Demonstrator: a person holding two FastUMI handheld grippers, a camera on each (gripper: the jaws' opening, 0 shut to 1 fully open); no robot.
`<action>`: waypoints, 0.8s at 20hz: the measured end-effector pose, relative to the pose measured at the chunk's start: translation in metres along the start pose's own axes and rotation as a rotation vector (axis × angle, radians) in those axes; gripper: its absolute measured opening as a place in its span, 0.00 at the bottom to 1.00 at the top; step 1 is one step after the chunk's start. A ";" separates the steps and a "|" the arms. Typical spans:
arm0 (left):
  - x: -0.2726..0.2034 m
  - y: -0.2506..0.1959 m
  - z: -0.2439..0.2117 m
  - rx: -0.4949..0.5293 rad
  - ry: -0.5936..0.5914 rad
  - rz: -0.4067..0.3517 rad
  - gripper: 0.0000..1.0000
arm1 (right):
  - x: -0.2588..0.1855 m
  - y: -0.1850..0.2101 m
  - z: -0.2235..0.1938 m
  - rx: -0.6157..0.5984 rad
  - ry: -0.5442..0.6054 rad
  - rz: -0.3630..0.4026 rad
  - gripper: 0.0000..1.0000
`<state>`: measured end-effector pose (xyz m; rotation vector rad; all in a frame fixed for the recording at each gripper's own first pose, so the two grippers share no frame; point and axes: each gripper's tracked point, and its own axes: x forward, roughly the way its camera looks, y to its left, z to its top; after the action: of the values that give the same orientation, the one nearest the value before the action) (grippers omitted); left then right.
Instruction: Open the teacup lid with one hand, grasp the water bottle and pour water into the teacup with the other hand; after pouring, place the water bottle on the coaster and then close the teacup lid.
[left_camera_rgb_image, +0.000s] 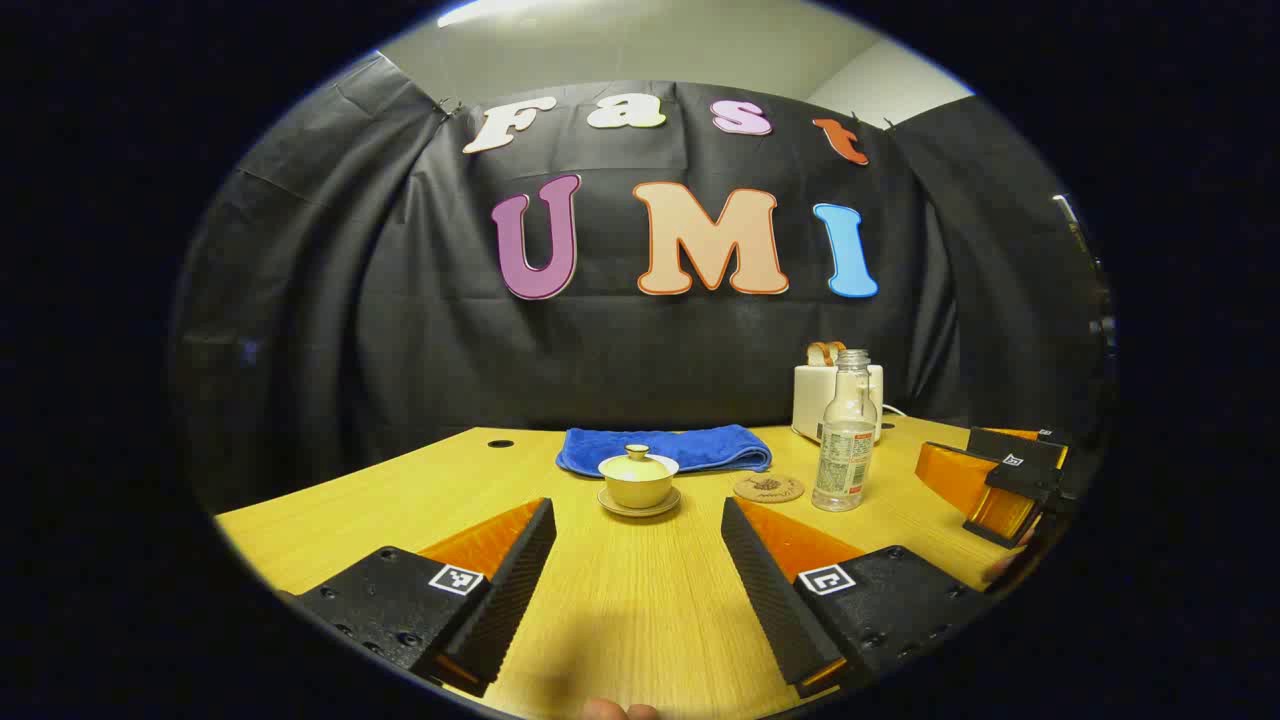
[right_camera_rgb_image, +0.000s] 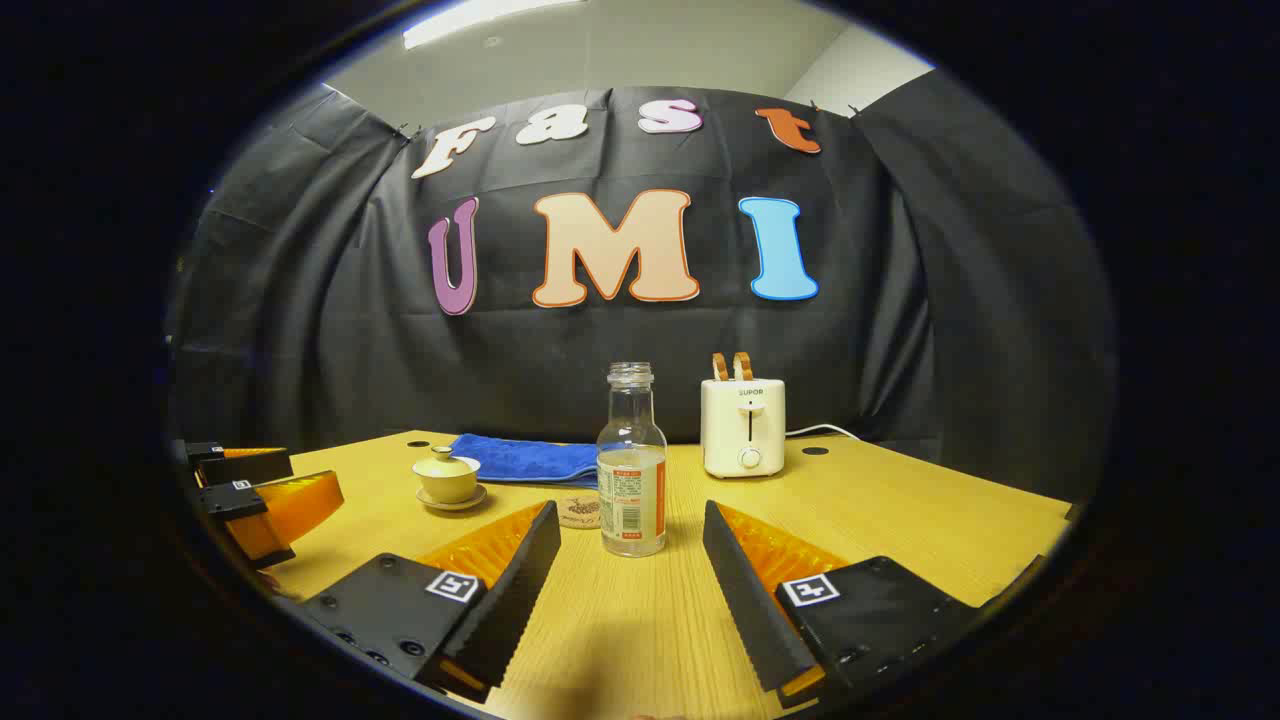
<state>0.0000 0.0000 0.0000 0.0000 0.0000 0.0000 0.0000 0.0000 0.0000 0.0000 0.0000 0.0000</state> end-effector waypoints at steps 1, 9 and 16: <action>0.000 0.001 0.000 0.000 0.000 0.000 0.98 | 0.000 0.000 0.000 -0.001 -0.001 0.000 0.99; 0.002 -0.001 0.000 -0.001 -0.001 -0.005 0.98 | 0.000 0.000 0.001 0.000 0.000 0.001 0.93; 0.000 0.000 0.000 -0.001 0.001 -0.005 0.98 | -0.001 0.000 0.000 0.000 -0.001 0.001 0.93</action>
<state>0.0005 0.0003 -0.0005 -0.0013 0.0006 -0.0050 -0.0005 0.0002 0.0004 -0.0003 -0.0005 0.0009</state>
